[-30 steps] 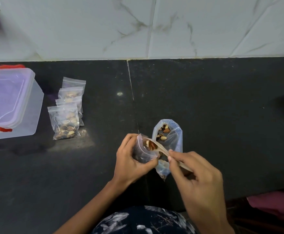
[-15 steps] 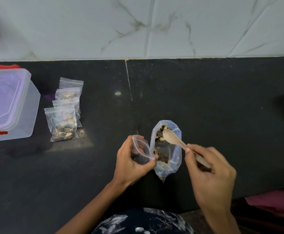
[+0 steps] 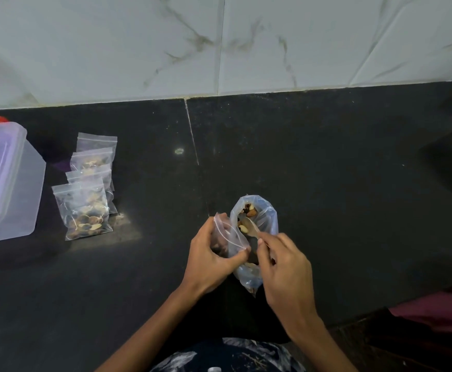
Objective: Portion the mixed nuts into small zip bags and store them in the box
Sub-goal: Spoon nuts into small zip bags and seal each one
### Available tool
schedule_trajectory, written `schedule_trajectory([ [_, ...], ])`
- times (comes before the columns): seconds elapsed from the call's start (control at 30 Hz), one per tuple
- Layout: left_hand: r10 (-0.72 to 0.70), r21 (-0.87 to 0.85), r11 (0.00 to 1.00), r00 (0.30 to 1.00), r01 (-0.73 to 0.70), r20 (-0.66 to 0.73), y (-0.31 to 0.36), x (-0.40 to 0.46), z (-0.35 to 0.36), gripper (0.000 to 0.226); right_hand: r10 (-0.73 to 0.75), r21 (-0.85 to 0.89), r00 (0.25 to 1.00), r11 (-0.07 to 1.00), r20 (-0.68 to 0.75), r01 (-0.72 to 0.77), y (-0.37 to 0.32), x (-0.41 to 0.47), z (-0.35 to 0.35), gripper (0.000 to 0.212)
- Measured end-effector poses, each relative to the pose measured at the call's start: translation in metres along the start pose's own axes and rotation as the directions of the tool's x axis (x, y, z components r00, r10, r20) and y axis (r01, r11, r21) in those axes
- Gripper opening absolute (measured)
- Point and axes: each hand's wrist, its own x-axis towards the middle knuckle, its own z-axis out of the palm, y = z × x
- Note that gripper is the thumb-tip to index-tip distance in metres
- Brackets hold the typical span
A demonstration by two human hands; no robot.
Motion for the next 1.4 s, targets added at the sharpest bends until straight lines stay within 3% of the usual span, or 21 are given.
schedule_trajectory([
  [0.2, -0.027, -0.007, 1.0, 1.0, 0.027, 0.012, -0.001, 0.0, 0.0, 0.037, 0.148, 0.116, 0.988, 0.983, -0.042, -0.143, -0.004, -0.002, 0.008, 0.021],
  [0.33, -0.04, 0.002, 0.999, 0.999, 0.04, 0.029, -0.002, 0.001, -0.001, 0.034, 0.335, 0.301, 0.942, 0.897, 0.012, -0.323, -0.012, 0.002, 0.01, 0.02],
  [0.4, -0.039, 0.012, 0.999, 0.999, 0.039, 0.036, -0.003, 0.002, -0.001, 0.034, 0.476, 0.432, 0.876, 0.775, 0.081, -0.461, -0.013, 0.006, 0.01, 0.019],
  [0.5, -0.026, 0.025, 0.999, 0.999, 0.025, 0.034, -0.004, 0.001, -0.001, 0.034, 0.696, 0.647, 0.667, 0.384, 0.266, -0.659, -0.014, 0.014, 0.006, 0.017],
  [0.57, -0.023, 0.017, 1.0, 0.999, 0.023, 0.024, -0.005, 0.0, 0.0, 0.035, 0.744, 0.667, 0.552, 0.195, 0.377, -0.719, -0.013, 0.018, 0.002, 0.014],
  [0.7, -0.011, 0.013, 1.0, 1.0, 0.011, 0.007, -0.007, -0.001, 0.0, 0.036, 0.711, 0.673, 0.505, 0.06, 0.489, -0.737, -0.012, 0.021, -0.007, 0.015],
  [1.03, 0.036, -0.051, 0.998, 0.999, -0.037, -0.029, -0.001, -0.004, -0.002, 0.049, 0.694, 0.686, 0.534, 0.078, 0.483, -0.723, -0.004, 0.006, -0.025, 0.016],
  [1.2, 0.104, 0.004, 0.995, 0.99, -0.104, -0.091, 0.001, -0.005, -0.003, 0.043, 0.716, 0.707, 0.538, 0.087, 0.446, -0.702, -0.006, -0.003, -0.033, 0.017],
  [1.3, 0.179, 0.079, 0.982, 0.977, -0.171, -0.115, 0.004, -0.005, -0.006, 0.04, 0.696, 0.735, 0.613, 0.181, 0.373, -0.653, -0.016, -0.005, -0.048, 0.016],
  [1.4, 0.237, 0.177, 0.961, 0.964, -0.214, -0.12, 0.007, -0.004, -0.008, 0.04, 0.597, 0.737, 0.767, 0.404, 0.237, -0.542, -0.034, -0.008, -0.067, 0.017],
])
